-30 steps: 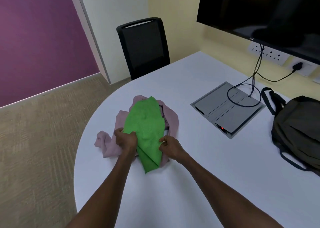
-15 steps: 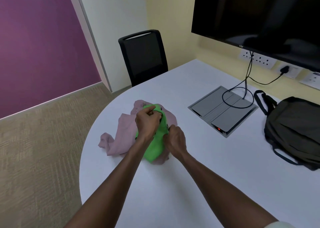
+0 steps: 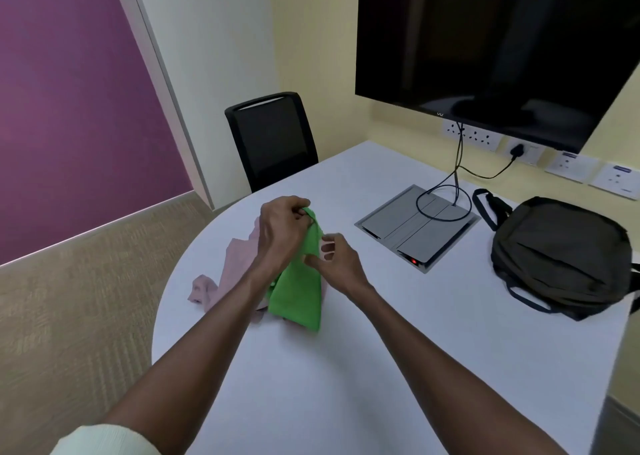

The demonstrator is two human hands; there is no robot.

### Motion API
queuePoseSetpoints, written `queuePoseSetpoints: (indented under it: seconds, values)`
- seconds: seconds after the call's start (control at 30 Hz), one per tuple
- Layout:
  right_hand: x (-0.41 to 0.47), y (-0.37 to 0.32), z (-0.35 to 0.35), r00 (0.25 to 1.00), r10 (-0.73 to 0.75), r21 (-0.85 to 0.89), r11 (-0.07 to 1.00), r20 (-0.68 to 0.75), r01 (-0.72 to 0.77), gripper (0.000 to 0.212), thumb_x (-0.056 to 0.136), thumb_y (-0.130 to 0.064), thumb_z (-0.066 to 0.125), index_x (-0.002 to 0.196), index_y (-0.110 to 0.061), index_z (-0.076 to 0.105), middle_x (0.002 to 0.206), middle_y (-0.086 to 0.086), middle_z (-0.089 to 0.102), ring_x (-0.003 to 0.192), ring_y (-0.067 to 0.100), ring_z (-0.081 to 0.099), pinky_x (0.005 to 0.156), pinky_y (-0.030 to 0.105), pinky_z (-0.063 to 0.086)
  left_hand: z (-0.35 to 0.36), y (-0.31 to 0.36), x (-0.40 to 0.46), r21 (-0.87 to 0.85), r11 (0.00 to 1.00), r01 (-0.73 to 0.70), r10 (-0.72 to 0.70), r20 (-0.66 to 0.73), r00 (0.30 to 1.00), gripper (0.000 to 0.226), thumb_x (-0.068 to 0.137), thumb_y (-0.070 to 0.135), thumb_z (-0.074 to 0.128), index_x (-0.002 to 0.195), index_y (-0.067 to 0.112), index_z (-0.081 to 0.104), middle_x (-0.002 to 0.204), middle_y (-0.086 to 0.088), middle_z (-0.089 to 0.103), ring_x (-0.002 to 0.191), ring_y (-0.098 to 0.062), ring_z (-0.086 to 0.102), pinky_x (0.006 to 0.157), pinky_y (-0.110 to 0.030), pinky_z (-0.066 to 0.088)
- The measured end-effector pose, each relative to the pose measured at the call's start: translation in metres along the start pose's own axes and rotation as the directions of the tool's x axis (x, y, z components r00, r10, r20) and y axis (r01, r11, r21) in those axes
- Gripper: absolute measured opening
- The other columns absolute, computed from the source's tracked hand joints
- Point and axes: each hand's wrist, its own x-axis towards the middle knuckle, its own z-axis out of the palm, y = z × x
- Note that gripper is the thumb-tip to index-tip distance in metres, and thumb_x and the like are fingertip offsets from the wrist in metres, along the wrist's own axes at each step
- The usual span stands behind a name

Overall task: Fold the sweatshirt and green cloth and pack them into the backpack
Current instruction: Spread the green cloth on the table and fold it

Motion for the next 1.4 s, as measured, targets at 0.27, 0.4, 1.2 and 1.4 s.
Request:
queuePoseSetpoints:
  seconds: [0.27, 0.4, 1.2, 1.4]
  values:
    - [-0.017, -0.005, -0.032, 0.970, -0.031, -0.162, 0.987, -0.242, -0.009, 0.020, 0.086, -0.018, 0.065, 0.102, -0.008, 0.065, 0.091, 0.001, 0.063, 0.084, 0.021, 0.060, 0.063, 0.026, 0.038, -0.010, 0.044, -0.002, 0.148, 0.959, -0.240, 0.253, -0.075, 0.965, 0.014, 0.081, 0.025, 0.076, 0.090, 0.014, 0.075, 0.081, 0.002, 0.067, 0.077, -0.014, 0.060, 0.072, -0.032, 0.051]
    - [-0.028, 0.017, -0.062, 0.976, -0.011, -0.145, 0.989, -0.219, -0.021, 0.013, 0.089, -0.022, 0.067, 0.094, -0.011, 0.070, 0.086, 0.000, 0.065, 0.076, 0.015, 0.057, 0.056, 0.022, 0.035, -0.016, 0.047, 0.005, 0.208, 0.954, -0.217, 0.243, -0.109, 0.964, 0.019, 0.083, 0.030, 0.076, 0.094, 0.014, 0.074, 0.085, -0.001, 0.064, 0.082, -0.018, 0.059, 0.075, -0.036, 0.051]
    - [0.003, 0.066, -0.299, 0.954, -0.105, -0.367, 0.930, -0.283, -0.007, 0.018, 0.090, -0.021, 0.071, 0.104, -0.010, 0.076, 0.098, 0.000, 0.072, 0.085, 0.019, 0.064, 0.085, 0.035, 0.053, 0.010, -0.012, 0.038, 0.321, 0.898, -0.300, 0.089, 0.536, 0.839, 0.018, 0.081, 0.043, 0.073, 0.082, 0.027, 0.068, 0.073, 0.014, 0.063, 0.069, -0.011, 0.061, 0.059, -0.025, 0.046]
    - [0.034, 0.075, -0.315, 0.930, -0.015, -0.333, 0.936, -0.366, -0.116, 0.011, 0.090, -0.012, 0.069, 0.099, -0.007, 0.075, 0.069, 0.005, 0.069, 0.054, 0.023, 0.067, 0.055, 0.027, 0.052, 0.033, -0.042, 0.063, 0.437, 0.893, -0.104, -0.068, 0.360, 0.930, 0.009, 0.092, 0.033, 0.067, 0.087, 0.027, 0.072, 0.078, 0.003, 0.070, 0.069, -0.022, 0.066, 0.069, -0.045, 0.059]
